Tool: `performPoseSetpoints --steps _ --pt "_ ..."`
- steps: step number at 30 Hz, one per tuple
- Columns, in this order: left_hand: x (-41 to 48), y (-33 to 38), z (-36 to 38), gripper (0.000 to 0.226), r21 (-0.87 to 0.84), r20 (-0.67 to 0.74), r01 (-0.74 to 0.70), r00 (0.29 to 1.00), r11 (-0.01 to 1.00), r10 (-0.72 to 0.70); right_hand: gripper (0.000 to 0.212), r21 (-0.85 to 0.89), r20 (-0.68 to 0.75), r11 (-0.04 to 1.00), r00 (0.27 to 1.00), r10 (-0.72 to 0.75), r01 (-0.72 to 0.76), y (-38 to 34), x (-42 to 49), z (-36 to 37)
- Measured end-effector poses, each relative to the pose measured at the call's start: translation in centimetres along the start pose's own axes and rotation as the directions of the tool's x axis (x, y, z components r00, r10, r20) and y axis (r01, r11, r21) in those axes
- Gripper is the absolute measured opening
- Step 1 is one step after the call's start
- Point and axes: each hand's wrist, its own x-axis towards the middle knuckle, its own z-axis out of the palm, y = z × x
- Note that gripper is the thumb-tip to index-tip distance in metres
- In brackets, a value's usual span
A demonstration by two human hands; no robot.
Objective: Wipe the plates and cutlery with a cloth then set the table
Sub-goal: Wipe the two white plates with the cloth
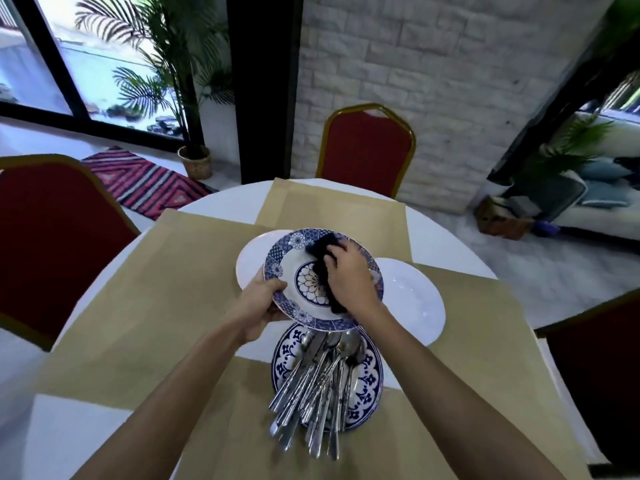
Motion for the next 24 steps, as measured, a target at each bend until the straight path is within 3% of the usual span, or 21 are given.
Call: performPoseSetpoints --steps 3,6,8,10,13,16,20,22,24 --pt "-3.0 -0.6 1.4 0.02 -0.014 0.041 -0.07 0.997 0.997 0.071 0.056 -0.149 0.376 0.972 0.919 -0.115 0.183 -0.6 -5.2 -2.3" --pt "-5.4 -1.3 2.1 0.021 -0.012 0.0 -0.123 0.992 0.992 0.123 0.057 -0.319 0.525 0.891 0.843 -0.117 0.323 0.3 -9.6 -5.1" --pt "-7.2 -1.9 2.8 0.018 -0.028 -0.011 -0.143 0.99 0.989 0.143 0.057 -0.464 0.5 0.823 0.864 -0.062 0.327 1.5 -11.3 -6.9" --pt "-9.0 -2.5 3.7 0.018 -0.051 0.028 -0.138 0.99 0.989 0.14 0.058 -0.608 0.389 0.754 0.921 0.009 0.249 2.9 -12.3 -8.2" --pt "-11.1 -2.8 5.4 0.019 -0.068 0.107 -0.129 0.985 0.989 0.136 0.062 -0.642 0.234 0.755 0.972 0.029 0.132 3.5 -12.9 -8.7" --pt "-12.0 -2.7 6.7 0.021 -0.084 0.125 -0.143 0.98 0.986 0.153 0.06 -0.519 0.297 0.838 0.955 -0.007 0.168 2.0 -13.6 -8.4" --pt "-12.4 -2.4 6.3 0.023 -0.059 0.107 -0.173 0.978 0.983 0.178 0.052 -0.384 0.479 0.879 0.875 -0.07 0.281 0.5 -16.4 -9.8" --pt "-12.1 -2.4 5.5 0.022 -0.016 0.084 -0.183 0.979 0.983 0.184 0.05 -0.412 0.521 0.858 0.852 -0.055 0.308 1.2 -17.7 -11.1" --pt "-12.1 -2.4 4.8 0.019 0.05 0.073 -0.191 0.98 0.98 0.187 0.05 -0.513 0.473 0.81 0.881 -0.009 0.284 2.5 -18.1 -12.3"
